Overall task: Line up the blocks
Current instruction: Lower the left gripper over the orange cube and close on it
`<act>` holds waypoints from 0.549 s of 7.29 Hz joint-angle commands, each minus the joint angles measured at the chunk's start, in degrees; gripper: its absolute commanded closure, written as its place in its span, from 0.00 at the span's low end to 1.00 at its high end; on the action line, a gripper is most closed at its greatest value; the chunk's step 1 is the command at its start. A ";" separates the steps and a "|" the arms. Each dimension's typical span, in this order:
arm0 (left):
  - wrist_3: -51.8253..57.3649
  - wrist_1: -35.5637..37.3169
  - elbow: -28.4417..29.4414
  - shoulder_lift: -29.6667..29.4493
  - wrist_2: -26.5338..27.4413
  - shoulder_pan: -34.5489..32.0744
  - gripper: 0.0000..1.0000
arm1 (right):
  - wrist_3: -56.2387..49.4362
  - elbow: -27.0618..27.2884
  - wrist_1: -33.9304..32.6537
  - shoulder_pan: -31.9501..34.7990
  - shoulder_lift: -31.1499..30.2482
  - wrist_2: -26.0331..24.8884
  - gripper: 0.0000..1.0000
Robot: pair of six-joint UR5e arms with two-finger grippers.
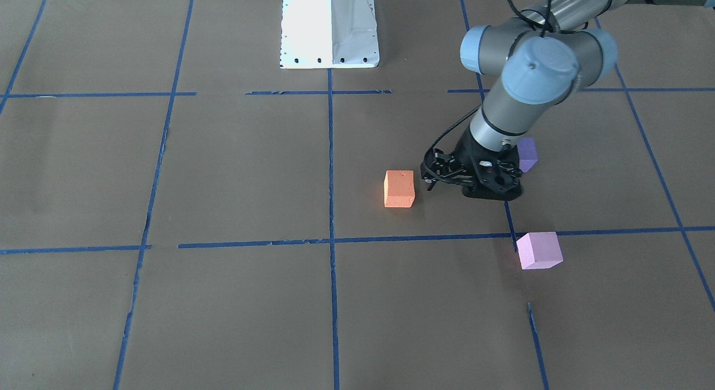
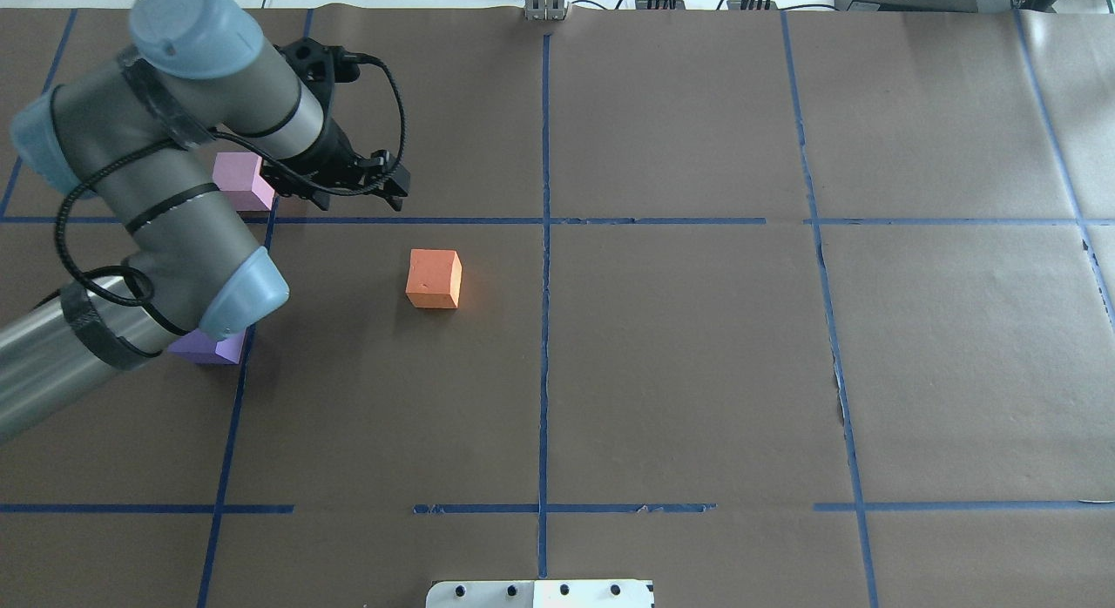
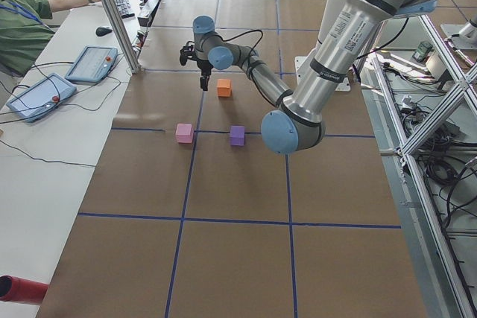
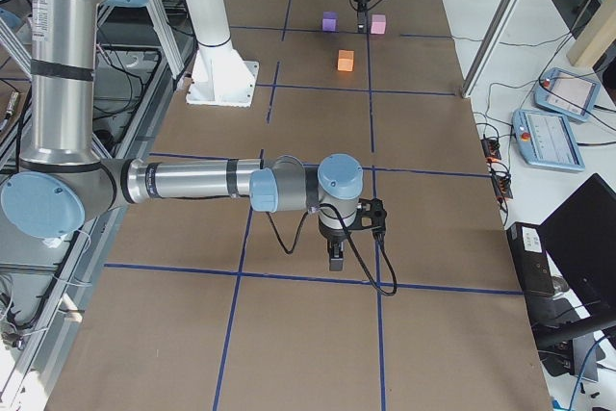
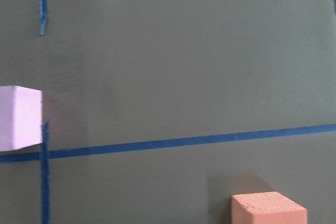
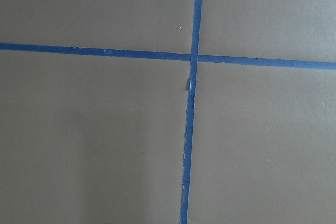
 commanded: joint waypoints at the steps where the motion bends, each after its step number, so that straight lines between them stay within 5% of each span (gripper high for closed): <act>1: -4.73 -2.65 3.95 -2.57 6.15 5.59 0.00 | 0.00 -0.01 0.00 0.00 0.00 0.00 0.00; 4: -6.94 -2.83 6.50 -2.92 6.71 8.50 0.00 | 0.00 0.08 0.00 0.00 0.00 0.00 0.00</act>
